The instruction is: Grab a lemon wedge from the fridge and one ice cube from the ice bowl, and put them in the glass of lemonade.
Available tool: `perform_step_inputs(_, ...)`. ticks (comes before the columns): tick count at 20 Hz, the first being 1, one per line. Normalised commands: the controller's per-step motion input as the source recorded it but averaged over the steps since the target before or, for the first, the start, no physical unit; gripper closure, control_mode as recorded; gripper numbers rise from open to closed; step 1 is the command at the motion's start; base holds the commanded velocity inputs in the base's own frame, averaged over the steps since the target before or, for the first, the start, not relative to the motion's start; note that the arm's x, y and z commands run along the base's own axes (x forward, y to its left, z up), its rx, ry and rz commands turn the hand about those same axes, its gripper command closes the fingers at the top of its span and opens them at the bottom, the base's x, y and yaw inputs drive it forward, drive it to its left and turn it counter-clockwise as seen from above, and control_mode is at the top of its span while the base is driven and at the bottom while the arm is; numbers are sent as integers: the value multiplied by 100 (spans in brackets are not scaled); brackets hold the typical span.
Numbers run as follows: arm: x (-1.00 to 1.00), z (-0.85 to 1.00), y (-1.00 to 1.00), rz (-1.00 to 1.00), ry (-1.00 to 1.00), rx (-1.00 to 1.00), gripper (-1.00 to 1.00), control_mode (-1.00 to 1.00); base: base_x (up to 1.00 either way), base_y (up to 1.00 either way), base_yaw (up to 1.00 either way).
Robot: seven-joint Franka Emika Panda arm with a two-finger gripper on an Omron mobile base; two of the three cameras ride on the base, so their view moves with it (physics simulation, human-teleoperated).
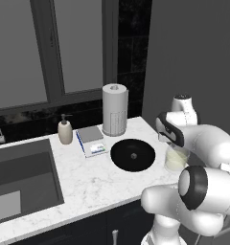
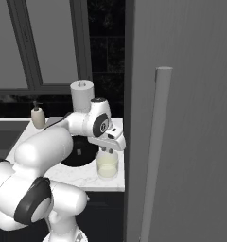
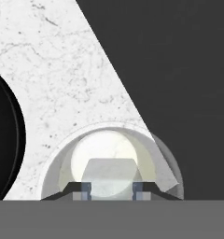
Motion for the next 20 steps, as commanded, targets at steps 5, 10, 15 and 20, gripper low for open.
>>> perform_step_inputs(5,0,-7,0,0,0,0,100,-100,0,0,0)
perform_step_inputs(10,-3,0,0,0,-1,0,100,-100,0,0,0)
perform_step_inputs(15,-1,0,0,0,0,0,-100,-100,0,0,0)
perform_step_inputs(20,0,0,0,0,0,0,-100,-100,0,0,0)
